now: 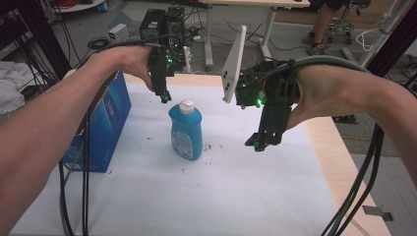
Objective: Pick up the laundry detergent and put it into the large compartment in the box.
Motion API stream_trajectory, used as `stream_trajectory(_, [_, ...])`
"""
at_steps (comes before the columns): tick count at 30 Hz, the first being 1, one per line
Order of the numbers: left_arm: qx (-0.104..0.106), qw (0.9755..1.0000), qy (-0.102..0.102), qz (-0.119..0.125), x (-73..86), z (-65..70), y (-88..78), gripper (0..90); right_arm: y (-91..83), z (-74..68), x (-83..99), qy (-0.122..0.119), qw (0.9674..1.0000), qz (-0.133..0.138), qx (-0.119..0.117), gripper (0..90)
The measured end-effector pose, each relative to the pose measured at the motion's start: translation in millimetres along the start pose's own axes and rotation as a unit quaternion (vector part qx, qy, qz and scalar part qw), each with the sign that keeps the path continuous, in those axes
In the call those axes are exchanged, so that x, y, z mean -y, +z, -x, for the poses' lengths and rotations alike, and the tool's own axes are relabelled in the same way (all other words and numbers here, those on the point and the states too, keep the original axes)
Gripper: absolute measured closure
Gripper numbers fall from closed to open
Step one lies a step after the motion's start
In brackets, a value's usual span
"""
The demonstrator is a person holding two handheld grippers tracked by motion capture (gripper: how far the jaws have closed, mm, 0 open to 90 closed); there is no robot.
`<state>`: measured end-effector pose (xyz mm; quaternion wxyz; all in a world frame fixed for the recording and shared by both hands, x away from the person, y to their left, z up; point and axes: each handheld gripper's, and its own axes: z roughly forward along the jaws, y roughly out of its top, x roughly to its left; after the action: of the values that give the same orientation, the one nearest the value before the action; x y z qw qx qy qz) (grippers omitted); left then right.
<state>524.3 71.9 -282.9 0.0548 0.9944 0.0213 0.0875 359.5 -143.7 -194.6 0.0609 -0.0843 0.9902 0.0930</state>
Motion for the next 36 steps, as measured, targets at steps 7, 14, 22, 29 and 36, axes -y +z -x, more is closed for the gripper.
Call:
stream_trajectory(7, [0.021,0.9996,0.021,0.004,6.0,7.4,-1.8,12.9,0.1,-0.2,-0.1,0.003,1.0,-0.004,0.0,11.3])
stream_trajectory(14, [0.051,0.9971,0.055,0.013,8.5,16.6,-4.0,12.9,0.1,-0.9,0.1,0.003,1.0,-0.002,0.001,11.3])
stream_trajectory(22, [0.096,0.9908,0.094,0.014,3.9,27.4,-2.4,12.9,1.3,-1.2,-0.5,0.001,1.0,-0.006,-0.001,11.3])
stream_trajectory(29, [0.106,0.9848,0.135,0.028,-10.9,37.5,-3.1,12.9,2.1,-1.4,-1.2,0.001,1.0,-0.005,0.0,11.3])
stream_trajectory(36, [0.116,0.978,0.17,0.034,-26.3,48.3,-2.9,12.9,2.5,-0.8,-0.9,0.001,1.0,-0.005,-0.001,11.3])
